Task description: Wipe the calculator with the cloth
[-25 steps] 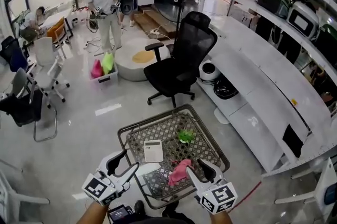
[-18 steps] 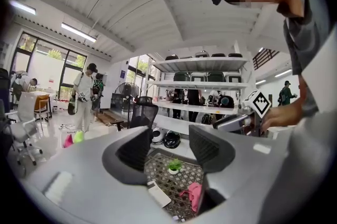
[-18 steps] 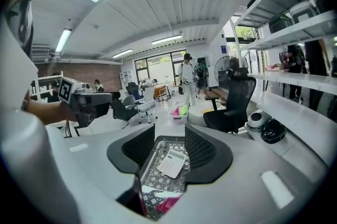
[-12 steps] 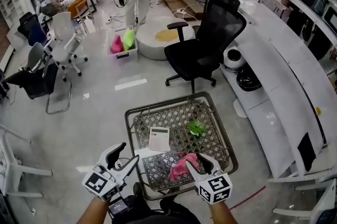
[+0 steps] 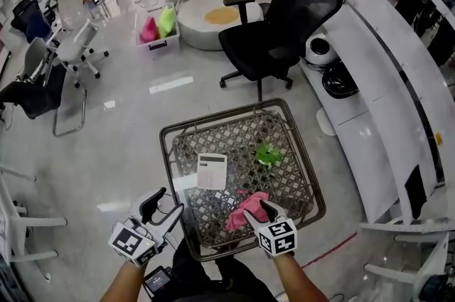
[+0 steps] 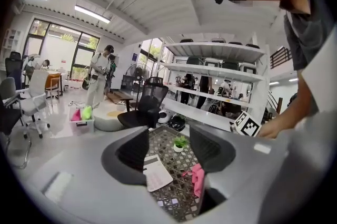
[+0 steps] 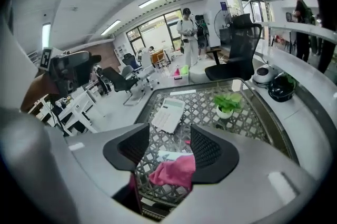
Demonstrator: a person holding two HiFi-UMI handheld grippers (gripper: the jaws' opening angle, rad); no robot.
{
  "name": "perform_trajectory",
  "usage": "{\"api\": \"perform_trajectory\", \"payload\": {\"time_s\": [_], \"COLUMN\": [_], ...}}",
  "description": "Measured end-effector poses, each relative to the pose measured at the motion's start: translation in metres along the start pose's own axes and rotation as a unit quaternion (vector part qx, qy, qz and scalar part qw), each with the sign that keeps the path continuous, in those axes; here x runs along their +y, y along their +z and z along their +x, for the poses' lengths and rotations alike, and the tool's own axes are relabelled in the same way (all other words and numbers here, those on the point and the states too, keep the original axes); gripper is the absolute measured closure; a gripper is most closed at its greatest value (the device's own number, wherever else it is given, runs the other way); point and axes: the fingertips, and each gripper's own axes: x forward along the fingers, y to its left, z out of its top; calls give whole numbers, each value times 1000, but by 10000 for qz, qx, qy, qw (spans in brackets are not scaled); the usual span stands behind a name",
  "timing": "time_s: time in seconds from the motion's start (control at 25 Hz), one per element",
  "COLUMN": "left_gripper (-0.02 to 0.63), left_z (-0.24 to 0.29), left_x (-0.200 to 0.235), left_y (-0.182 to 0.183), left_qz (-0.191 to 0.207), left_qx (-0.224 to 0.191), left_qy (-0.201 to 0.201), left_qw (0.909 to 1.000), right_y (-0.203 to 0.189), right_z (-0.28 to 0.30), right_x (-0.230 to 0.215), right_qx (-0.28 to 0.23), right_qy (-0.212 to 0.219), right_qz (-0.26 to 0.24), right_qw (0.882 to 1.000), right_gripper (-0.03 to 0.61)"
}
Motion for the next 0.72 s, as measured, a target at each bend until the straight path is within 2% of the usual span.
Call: {"api": "perform_trajectory", "payload": {"time_s": [0.4, 0.72], "left_gripper": [348, 348], "left_z": [40, 59], "left_x": [41, 62], "left_y": [-39, -55], "left_qz": [-219, -299], "left_qx": [-3, 99], "left_qy": [-222, -361], "left_qw": [9995, 9989], "right_y": [-103, -138], "right_z": [59, 87], "right_x": [-38, -56], "right_qx": [1198, 1704], "right_qy": [-429, -696], "right_qz": [577, 692], "right_qw": [9902, 9805], "right_gripper": [336, 333]}}
